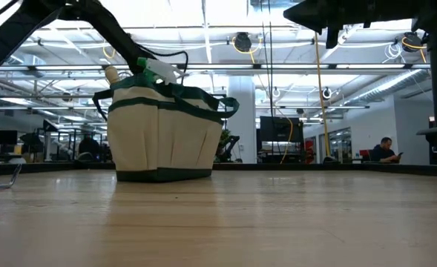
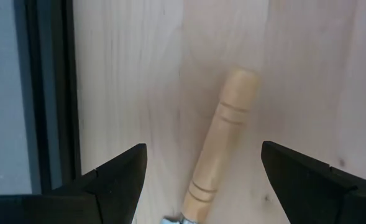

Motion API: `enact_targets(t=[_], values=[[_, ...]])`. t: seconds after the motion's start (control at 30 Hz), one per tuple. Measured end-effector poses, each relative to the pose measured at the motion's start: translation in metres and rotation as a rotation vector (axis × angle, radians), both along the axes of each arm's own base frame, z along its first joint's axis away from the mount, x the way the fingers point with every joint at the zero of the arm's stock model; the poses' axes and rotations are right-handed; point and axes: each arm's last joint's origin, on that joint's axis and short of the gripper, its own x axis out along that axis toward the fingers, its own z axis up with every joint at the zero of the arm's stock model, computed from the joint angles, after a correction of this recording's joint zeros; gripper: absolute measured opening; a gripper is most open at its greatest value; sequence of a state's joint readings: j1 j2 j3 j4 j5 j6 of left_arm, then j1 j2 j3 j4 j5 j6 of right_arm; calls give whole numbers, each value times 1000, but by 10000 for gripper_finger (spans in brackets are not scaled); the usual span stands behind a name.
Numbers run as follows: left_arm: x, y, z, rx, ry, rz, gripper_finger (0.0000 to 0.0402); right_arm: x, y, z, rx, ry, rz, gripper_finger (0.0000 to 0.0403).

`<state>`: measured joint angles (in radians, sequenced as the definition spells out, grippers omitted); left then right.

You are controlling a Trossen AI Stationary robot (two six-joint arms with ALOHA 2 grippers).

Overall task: Pick & Place Garden tools in Gardening bag
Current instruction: Put the brown trowel into the green gardening bag

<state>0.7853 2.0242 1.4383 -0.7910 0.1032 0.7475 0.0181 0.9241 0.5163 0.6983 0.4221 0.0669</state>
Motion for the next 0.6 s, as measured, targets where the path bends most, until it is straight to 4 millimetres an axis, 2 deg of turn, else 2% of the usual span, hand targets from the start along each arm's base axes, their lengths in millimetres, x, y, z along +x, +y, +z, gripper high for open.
enact_targets(t=[0.23, 0.6], values=[[4, 4, -15, 15, 13, 1, 324, 0, 0, 0, 5, -2, 1, 2], [7, 4, -17, -38, -44, -7, 324, 0, 0, 0, 25, -11, 6, 2]])
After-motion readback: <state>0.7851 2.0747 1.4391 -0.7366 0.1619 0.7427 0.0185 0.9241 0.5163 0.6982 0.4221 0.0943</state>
